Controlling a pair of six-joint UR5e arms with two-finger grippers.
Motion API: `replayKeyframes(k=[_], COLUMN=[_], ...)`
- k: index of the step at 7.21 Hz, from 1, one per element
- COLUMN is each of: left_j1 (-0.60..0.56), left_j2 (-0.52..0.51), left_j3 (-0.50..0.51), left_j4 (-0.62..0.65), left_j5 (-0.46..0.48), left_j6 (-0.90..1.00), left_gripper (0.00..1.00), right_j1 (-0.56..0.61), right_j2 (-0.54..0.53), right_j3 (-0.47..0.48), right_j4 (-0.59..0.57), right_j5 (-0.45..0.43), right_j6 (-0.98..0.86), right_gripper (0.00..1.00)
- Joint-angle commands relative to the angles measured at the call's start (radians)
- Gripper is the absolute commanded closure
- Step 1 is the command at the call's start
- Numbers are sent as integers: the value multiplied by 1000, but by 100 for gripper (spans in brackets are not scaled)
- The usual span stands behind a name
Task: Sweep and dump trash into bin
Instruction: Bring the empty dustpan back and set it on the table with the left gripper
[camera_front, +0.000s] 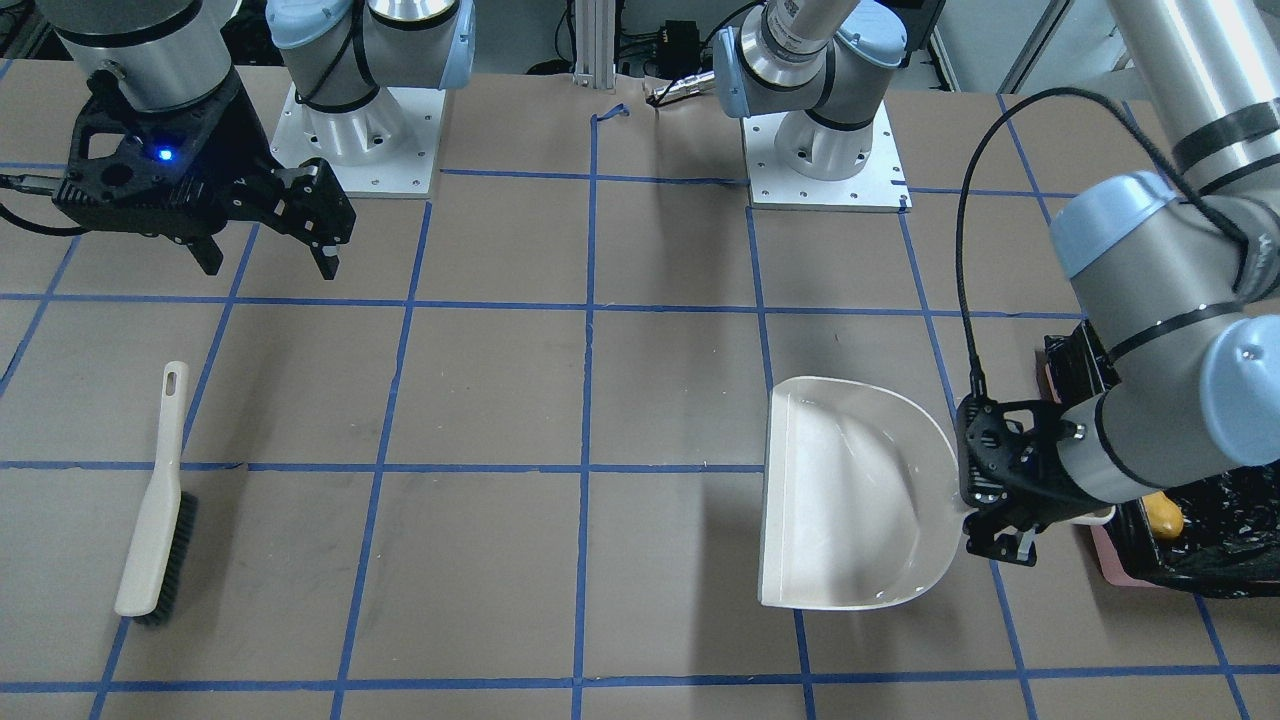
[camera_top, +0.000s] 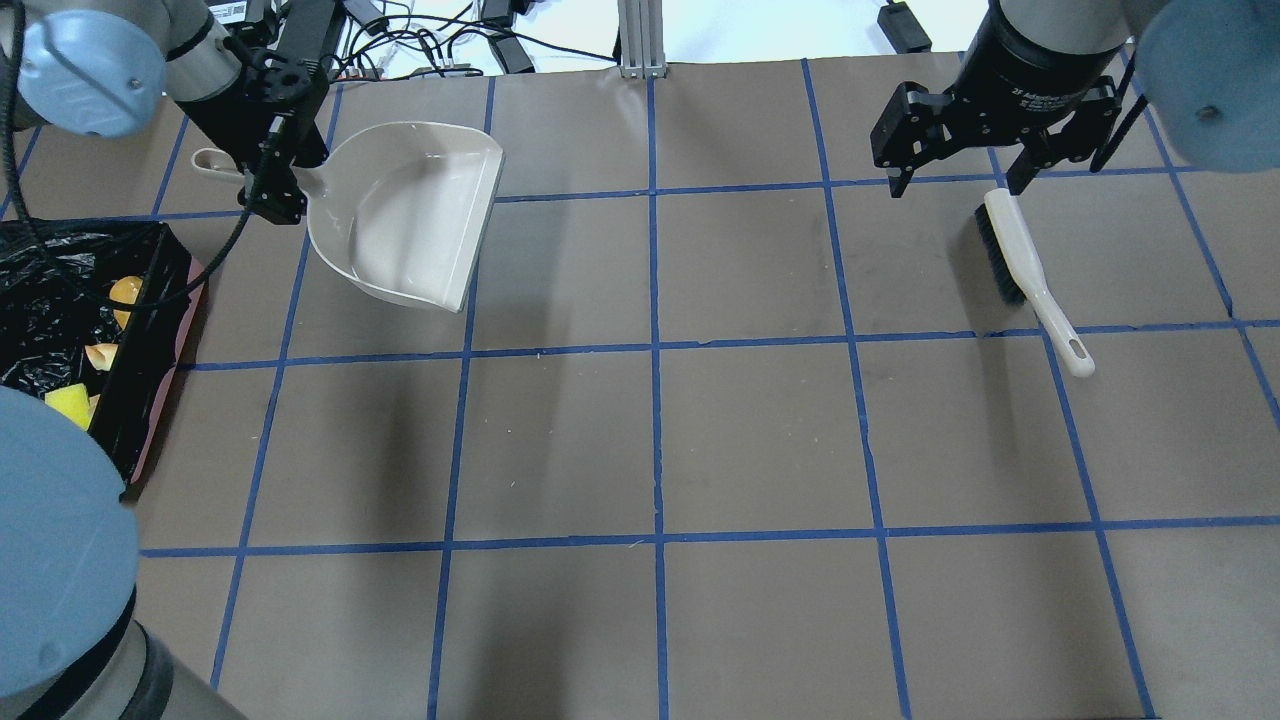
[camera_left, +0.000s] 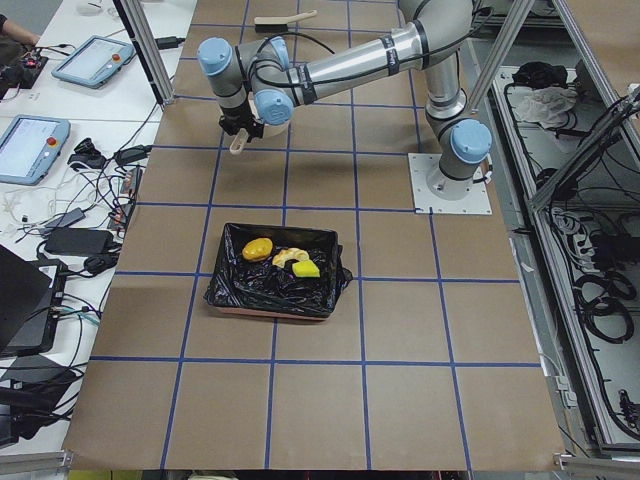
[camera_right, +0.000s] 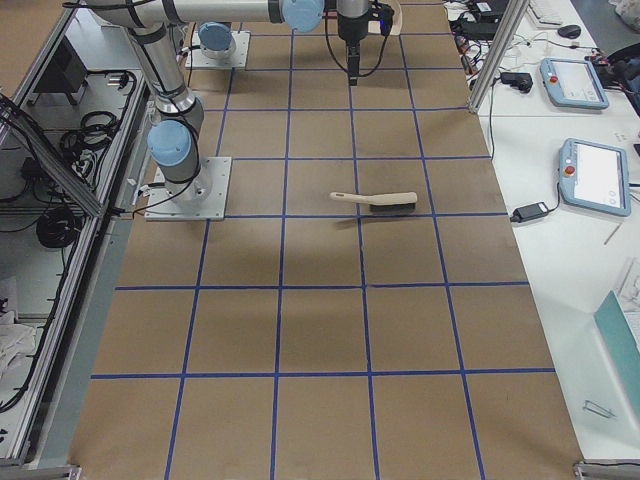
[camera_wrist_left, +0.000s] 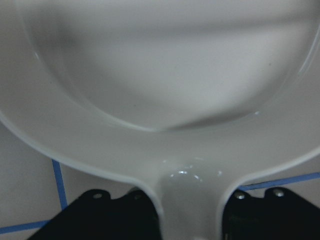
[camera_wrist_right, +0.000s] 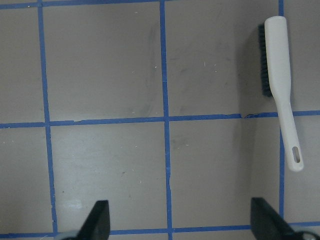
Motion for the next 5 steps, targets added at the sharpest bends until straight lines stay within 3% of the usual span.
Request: replayKeyframes(k=[1,5], left_j1=[-35,-69], left_j2=[-84,-156], left_j3=[-1,-5], left_j4=[81,81], left_j5=[4,4], left_j6=[-22,-241], left_gripper=[98,97], right_j1=[-1,-1], right_j2=[1,1], right_j3=[0,0], right_j4=[1,1], right_j5=[0,0], right_j6=[0,0], right_gripper=[0,0])
